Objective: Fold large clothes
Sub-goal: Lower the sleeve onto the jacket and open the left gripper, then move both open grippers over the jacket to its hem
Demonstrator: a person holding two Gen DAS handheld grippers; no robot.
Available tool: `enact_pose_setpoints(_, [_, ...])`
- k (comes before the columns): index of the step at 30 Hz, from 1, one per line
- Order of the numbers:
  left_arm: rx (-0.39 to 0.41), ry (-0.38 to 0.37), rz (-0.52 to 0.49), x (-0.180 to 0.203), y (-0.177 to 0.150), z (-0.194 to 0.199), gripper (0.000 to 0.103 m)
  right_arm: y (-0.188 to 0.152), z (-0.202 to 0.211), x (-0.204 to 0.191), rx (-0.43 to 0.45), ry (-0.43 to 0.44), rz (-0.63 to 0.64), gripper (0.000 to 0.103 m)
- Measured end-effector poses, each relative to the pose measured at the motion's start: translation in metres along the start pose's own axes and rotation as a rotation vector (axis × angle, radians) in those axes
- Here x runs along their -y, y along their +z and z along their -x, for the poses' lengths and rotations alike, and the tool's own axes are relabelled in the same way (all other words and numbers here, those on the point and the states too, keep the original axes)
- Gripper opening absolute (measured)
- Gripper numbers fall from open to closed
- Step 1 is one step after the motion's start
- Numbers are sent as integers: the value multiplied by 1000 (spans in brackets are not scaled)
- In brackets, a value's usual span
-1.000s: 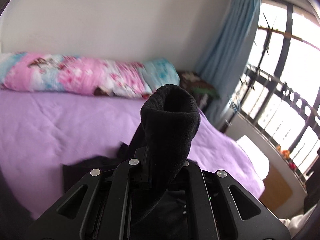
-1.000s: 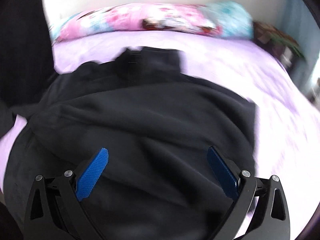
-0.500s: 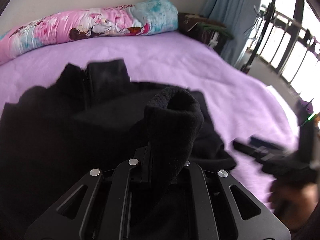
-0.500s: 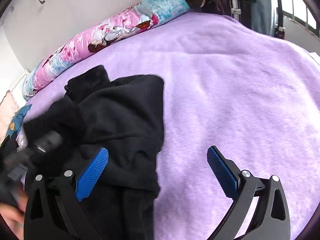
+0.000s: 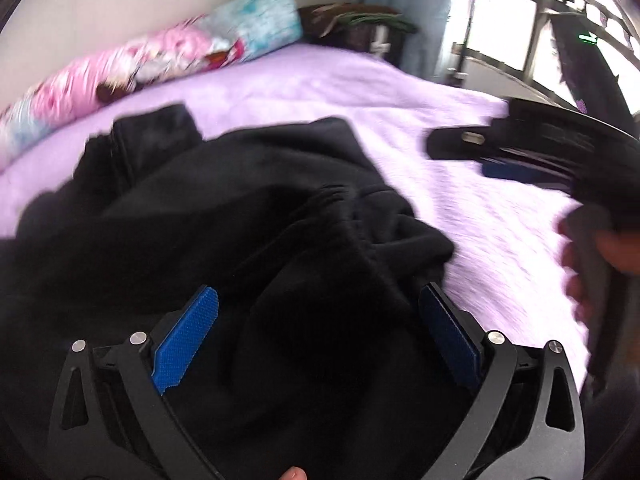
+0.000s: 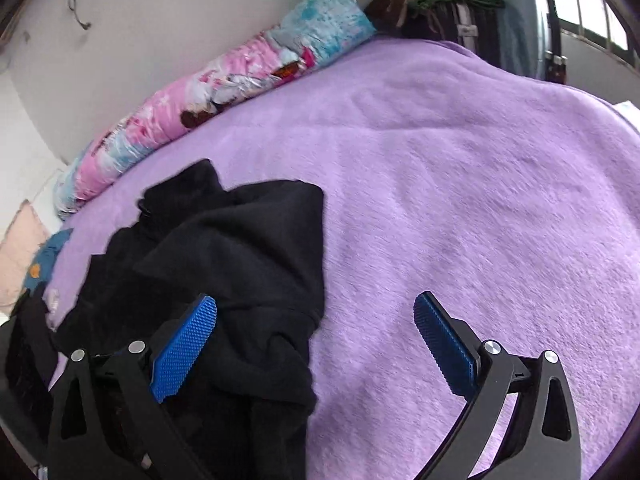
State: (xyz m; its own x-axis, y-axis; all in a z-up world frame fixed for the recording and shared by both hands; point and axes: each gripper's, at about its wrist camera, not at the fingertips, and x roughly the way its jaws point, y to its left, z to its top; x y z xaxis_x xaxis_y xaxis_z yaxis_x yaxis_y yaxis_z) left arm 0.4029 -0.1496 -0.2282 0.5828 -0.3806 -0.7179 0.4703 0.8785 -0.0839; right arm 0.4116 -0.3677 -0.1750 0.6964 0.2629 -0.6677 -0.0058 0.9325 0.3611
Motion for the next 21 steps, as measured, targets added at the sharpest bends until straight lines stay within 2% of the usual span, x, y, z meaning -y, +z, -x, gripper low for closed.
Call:
enact_pose_setpoints(3, [44,-78,-10,-15,-7,36,97,3,1,-8,0,129,-27,97])
enact_pose_setpoints(6, [84,-106,25,-53,-11,69,97,5,0,-35,0,273,15,97])
enact_pose_setpoints(8, [99,-67,41,-81,-11,83,97,3,2,-68,17,340,112,97])
enact_pose_setpoints(10, [93,17,54,-119,-11,90,97,-2,4,-102,25,463,213,97])
enact_pose_setpoints(11, [94,47,83,-141,-13,91,97,-8,2,-123,13,525,279,97])
enact_pose_setpoints(12, [94,77,131,-167,-17,89,97,-15,-2,-140,-1,534,337,97])
enact_pose_setpoints(13, [86,104,167,-184,-19,87,97,-23,-9,-153,-21,514,384,97])
enact_pose_setpoints(14, [74,138,225,-207,-23,82,97,-32,-23,-162,-59,457,425,97])
enact_pose_setpoints(16, [57,151,340,-247,-34,75,97,-41,-48,-165,-127,342,448,97])
enact_pose_setpoints(18, [62,154,401,-270,-45,68,97,-44,-75,-152,-177,164,426,97])
enact_pose_setpoints(19, [34,153,421,-279,-51,56,97,-45,-84,-145,-204,125,403,97])
enact_pose_setpoints(20, [-4,171,418,-281,-58,45,97,-49,-100,-132,-269,125,349,97])
enact_pose_setpoints(21, [-53,202,391,-278,-68,31,97,-53,-105,-131,-275,132,345,97])
